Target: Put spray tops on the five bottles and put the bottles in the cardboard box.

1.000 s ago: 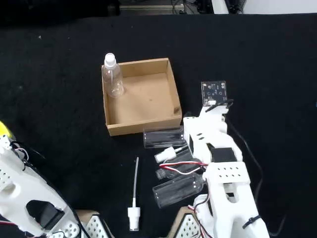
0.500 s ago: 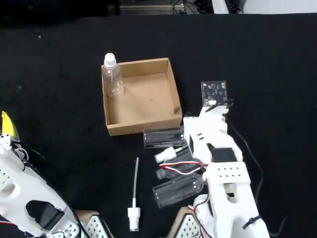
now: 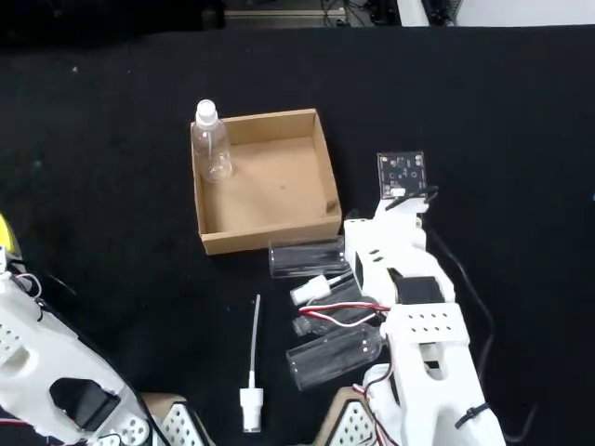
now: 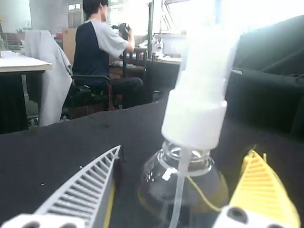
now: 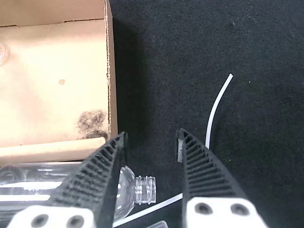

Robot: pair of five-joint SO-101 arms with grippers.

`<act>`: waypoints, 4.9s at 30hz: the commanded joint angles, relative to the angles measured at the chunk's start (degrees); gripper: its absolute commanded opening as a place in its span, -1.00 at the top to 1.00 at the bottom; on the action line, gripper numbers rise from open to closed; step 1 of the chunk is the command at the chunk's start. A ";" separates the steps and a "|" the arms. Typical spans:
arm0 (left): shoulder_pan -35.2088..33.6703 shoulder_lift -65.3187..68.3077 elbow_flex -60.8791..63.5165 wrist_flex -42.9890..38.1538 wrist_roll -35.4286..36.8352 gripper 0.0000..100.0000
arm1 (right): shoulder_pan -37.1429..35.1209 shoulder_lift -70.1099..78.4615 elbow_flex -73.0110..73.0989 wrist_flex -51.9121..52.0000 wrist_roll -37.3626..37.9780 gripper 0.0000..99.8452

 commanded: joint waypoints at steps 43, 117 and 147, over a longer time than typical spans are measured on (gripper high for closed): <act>3.91 -4.75 7.25 -2.20 0.53 0.92 | -0.18 0.13 -0.22 -1.23 0.35 0.72; 63.69 -23.38 4.97 17.49 0.26 0.94 | -0.26 0.22 -0.31 -1.58 0.35 0.72; 64.04 -16.53 1.89 22.33 0.26 0.56 | -0.26 0.22 -0.31 -1.58 0.35 0.72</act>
